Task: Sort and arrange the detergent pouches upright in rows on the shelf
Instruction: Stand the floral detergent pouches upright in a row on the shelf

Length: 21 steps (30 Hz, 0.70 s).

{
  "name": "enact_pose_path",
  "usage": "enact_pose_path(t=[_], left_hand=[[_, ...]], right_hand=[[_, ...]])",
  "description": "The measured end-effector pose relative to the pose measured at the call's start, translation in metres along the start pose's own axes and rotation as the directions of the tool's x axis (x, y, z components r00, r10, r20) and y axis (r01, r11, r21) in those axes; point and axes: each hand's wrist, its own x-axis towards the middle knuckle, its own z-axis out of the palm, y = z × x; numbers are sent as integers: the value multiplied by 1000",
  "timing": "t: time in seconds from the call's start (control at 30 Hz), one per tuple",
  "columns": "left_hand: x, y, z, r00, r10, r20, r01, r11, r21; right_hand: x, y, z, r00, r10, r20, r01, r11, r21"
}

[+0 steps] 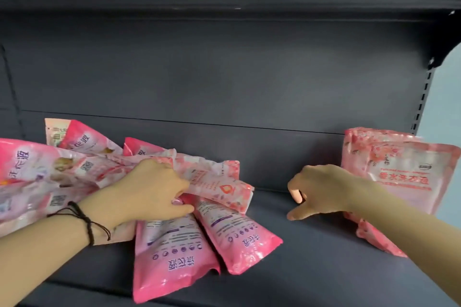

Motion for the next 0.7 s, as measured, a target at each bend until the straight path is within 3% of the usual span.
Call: enact_pose_path(t=[0.13,0.37,0.57,0.7], left_hand=[[-20,-41,12,997,-69,14,71,989,-133],[12,-46,29,993,-108,53,121,911,-394],[46,-26,50,997,-30,66,49,952,-303],[46,-25,62,999,-39,-2,36,933,-359]], right_hand=[[40,-35,-17,1000,-17,-15,17,1000,24],[109,-55,-22,999,-27,-46,42,930,364],[155,-40,-1,1000,-18,-5,18,829,559],[176,-30,8,999,-32,-3,26,776,630]])
